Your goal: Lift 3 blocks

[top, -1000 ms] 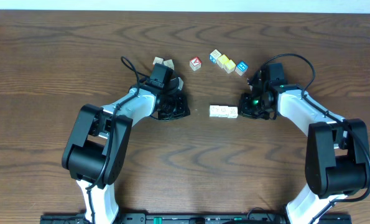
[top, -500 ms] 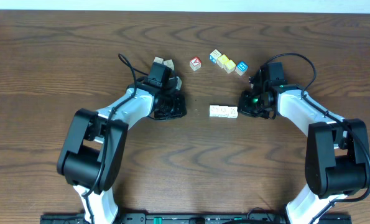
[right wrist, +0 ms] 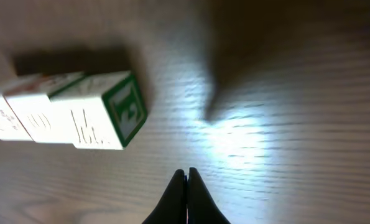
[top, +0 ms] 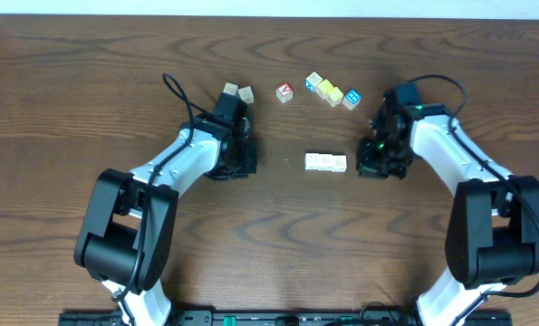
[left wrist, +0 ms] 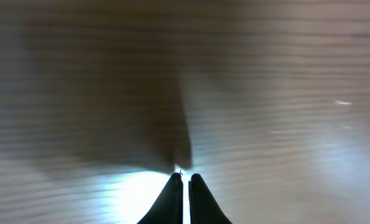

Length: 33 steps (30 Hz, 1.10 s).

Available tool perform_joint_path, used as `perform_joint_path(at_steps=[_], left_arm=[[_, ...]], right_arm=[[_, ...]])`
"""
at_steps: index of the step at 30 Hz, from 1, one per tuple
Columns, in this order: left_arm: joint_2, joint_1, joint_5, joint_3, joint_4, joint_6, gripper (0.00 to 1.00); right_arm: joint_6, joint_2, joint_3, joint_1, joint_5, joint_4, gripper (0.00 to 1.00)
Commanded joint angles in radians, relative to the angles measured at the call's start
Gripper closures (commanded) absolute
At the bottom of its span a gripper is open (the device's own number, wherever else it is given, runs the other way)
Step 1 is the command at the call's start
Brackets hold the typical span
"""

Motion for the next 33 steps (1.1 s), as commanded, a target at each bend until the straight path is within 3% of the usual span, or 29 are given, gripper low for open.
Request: perform_joint_path(at_steps=[1,7,14,33], left_arm=[[-0.014,0.005,-0.173,-0.011,-0.016,0.02,0.92],[-0.014,0.005,-0.173,-0.011,-0.041,0.02,0.92],[-0.014,0.005,-0.173,-0.011,-0.048,0.02,0.92],[-0.014,0.005,-0.173,-0.011,-0.047,0.02,0.92]], right_arm=[[0.007,-0.013,-0.062,0.066,0.015,0.052,0.99],[0.118,-0.013,-0.113,0.142,0.095,0.154,0.99],[0.119,-0.013,-0.113,0.16,0.171,0.186,0.99],[0.119,-0.013,-0.113,0.161,0.15,0.239,0.99]])
